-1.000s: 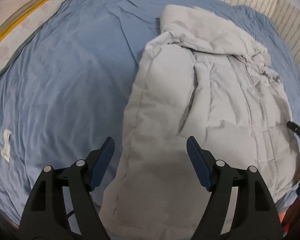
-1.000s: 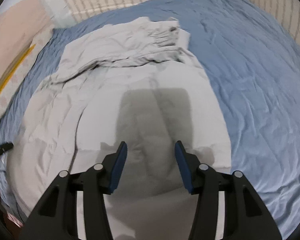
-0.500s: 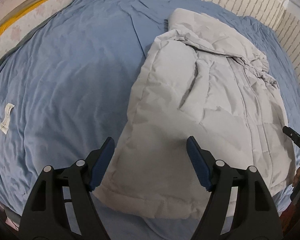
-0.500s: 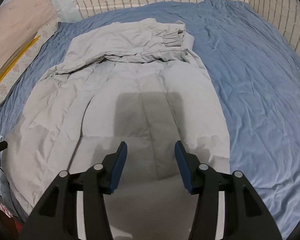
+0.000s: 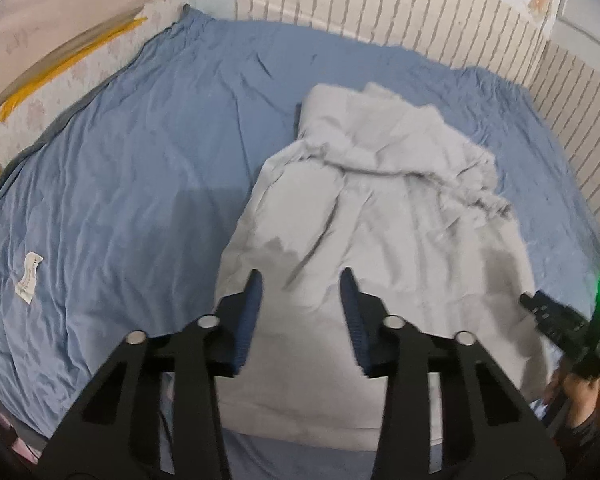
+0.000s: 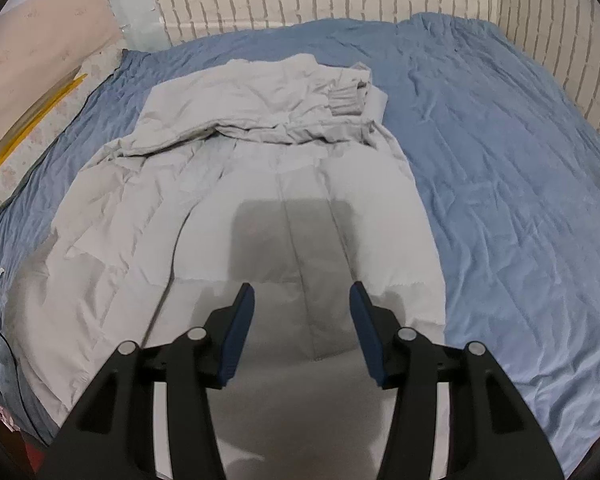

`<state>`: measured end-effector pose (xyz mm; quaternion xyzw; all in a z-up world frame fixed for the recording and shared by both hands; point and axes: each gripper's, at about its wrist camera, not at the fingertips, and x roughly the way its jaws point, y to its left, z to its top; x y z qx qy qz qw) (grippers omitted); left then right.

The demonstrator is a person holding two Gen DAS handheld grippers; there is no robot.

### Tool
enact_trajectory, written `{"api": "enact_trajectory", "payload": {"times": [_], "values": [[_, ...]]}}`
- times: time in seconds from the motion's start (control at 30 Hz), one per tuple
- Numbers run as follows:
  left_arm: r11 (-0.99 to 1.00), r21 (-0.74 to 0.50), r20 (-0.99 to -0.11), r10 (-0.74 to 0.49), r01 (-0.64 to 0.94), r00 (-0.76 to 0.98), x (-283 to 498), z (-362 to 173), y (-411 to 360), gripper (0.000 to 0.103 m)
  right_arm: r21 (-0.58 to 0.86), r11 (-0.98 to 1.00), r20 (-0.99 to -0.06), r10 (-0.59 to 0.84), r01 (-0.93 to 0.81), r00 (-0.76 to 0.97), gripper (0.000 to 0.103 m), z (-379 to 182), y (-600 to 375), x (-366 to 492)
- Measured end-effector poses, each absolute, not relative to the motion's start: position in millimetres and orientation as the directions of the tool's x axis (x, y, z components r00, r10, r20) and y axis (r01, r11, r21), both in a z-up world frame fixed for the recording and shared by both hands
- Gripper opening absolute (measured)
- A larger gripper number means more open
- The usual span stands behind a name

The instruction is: Fold large clothes

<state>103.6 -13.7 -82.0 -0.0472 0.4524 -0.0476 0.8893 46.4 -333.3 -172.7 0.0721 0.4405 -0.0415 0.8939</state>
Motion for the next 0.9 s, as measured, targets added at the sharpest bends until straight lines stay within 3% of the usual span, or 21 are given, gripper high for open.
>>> {"api": "enact_trajectory", "payload": {"times": [0.07,0.27,0.63,0.9], "values": [[0.986,-0.160,-0.795,-0.152,0.038,0.587,100,-72,-19,0.020,0.085,0.987,-0.787,-0.017,0.135,0.617,0.050,-168,-333,45],[0.983,-0.178,-0.779,-0.167,0.041,0.604,77,-44,-34,0.014,0.075,0.990,-0.765,-0.021,0.122,0.643,0.050,-155,-332,31],[0.968,-0.224,-0.693,-0.237,0.109,0.681,4,-5,-58,0.011,0.025,0.986,-0.701,-0.101,0.165,0.706,0.050,-140,-344,-9],[0.999,-0.025,-0.739,-0.047,0.043,0.672,21,-63,-48,0.014,0.082,0.967,-0.690,-0.121,0.243,0.714,0.051,-148,-367,-42]]}}
